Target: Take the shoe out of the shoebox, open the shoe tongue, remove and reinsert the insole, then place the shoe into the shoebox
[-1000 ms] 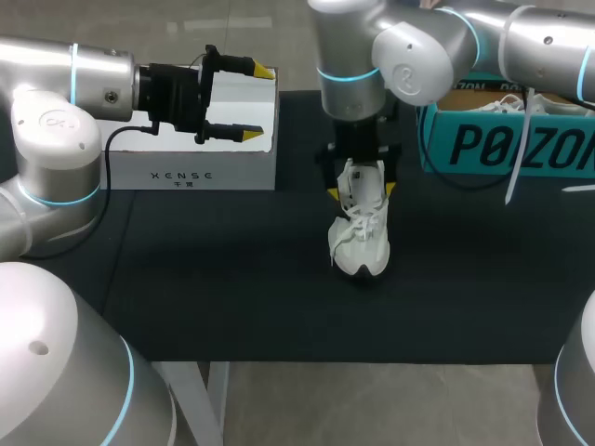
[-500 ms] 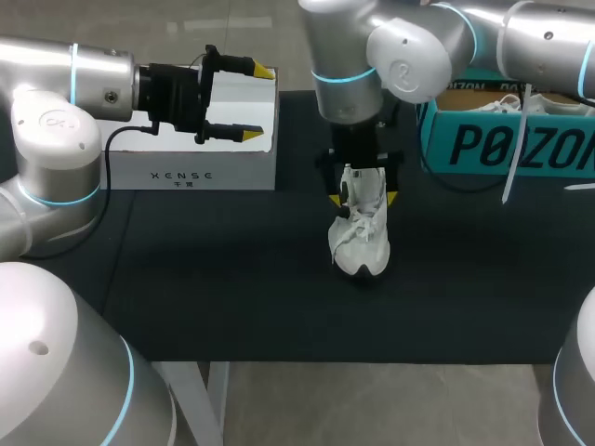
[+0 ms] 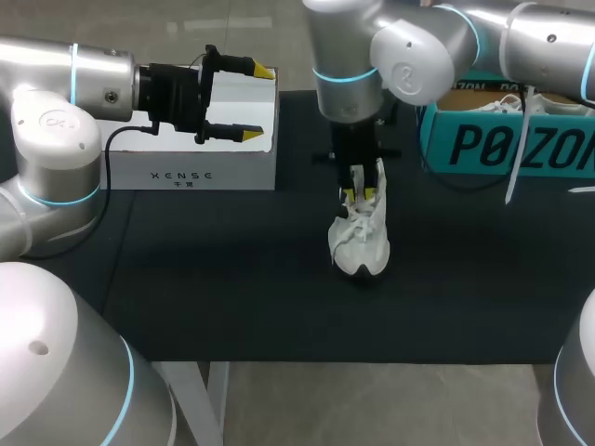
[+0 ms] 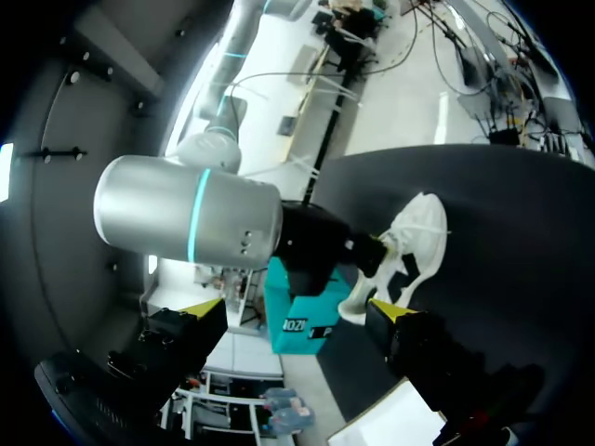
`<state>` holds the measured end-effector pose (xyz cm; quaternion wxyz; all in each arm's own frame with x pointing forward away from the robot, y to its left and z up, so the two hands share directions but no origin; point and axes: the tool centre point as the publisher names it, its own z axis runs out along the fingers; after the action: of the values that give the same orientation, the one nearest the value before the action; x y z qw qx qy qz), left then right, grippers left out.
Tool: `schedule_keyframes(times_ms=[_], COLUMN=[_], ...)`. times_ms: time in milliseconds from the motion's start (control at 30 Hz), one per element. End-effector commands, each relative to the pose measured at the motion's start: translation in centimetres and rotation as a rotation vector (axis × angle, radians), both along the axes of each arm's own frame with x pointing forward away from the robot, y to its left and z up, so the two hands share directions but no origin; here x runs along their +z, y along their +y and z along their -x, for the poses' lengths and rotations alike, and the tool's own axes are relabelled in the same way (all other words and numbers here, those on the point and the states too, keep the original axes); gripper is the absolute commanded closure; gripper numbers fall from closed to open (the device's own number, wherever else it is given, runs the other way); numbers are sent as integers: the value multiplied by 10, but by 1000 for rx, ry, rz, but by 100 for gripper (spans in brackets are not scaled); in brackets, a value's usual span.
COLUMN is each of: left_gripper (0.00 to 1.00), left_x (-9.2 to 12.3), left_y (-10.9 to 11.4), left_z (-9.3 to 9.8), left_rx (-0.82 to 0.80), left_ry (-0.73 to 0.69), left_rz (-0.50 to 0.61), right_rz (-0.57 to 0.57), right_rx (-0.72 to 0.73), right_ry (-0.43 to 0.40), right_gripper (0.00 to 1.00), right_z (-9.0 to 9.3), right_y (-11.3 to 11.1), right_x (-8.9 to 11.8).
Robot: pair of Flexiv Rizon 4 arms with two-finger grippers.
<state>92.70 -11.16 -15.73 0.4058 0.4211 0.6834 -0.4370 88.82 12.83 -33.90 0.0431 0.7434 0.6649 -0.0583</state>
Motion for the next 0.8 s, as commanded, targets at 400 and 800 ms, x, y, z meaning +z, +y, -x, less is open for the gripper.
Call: schedule_keyframes(times_ms=[400,800], left_gripper=[0,0], left_x=[1,1], left_y=[0,0], left_z=[1,1], left_rx=[0,0], left_ry=[1,1], left_rz=[-5,-5], right_rz=[57,22], right_rx=[33,70], right_ry=[8,-55], right_gripper=[100,100], right_z=[-24,-26], right_y=[-13,-21], right_x=[-25,-1])
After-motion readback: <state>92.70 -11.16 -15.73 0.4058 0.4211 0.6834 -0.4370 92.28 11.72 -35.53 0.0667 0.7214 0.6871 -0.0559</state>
